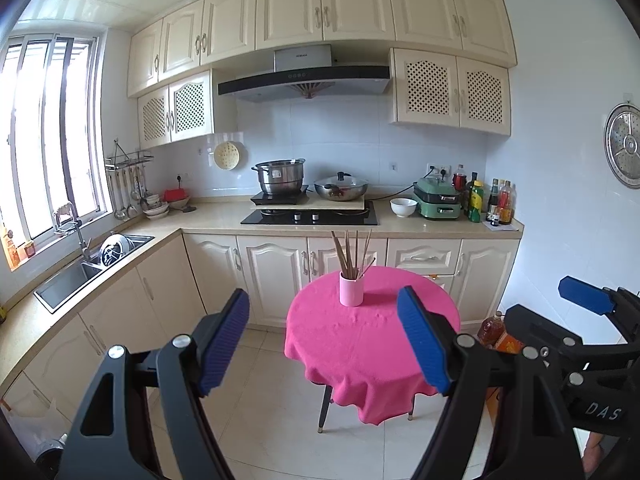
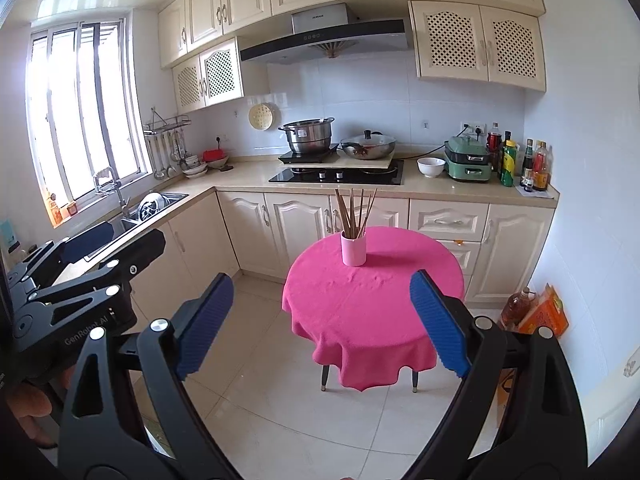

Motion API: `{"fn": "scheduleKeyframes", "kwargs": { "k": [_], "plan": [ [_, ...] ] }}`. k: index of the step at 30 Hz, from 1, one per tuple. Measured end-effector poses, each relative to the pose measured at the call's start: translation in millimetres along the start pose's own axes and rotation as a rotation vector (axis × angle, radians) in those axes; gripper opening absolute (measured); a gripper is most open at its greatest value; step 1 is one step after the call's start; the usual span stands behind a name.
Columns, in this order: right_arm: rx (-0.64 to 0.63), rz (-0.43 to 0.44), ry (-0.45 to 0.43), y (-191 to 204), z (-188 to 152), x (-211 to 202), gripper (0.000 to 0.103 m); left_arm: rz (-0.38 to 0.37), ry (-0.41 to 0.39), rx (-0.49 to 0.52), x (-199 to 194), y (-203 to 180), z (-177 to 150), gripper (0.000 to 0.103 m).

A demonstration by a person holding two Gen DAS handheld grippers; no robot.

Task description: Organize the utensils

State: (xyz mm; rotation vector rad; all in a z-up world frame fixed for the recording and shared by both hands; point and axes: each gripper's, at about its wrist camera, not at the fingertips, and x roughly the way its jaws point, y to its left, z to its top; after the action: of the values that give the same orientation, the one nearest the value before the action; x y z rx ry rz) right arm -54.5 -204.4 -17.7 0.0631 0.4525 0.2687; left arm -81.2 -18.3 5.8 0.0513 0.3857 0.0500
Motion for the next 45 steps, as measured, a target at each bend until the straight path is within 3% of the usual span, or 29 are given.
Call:
{"fn": "scheduleKeyframes", "kwargs": {
  "k": [45],
  "plan": [
    [0.014,0.003,0.056,2.7,-3.4,29.7,0.088,-0.001,0.039,-0.003,31.6,7.4,-13.5,0.075]
  ]
}}
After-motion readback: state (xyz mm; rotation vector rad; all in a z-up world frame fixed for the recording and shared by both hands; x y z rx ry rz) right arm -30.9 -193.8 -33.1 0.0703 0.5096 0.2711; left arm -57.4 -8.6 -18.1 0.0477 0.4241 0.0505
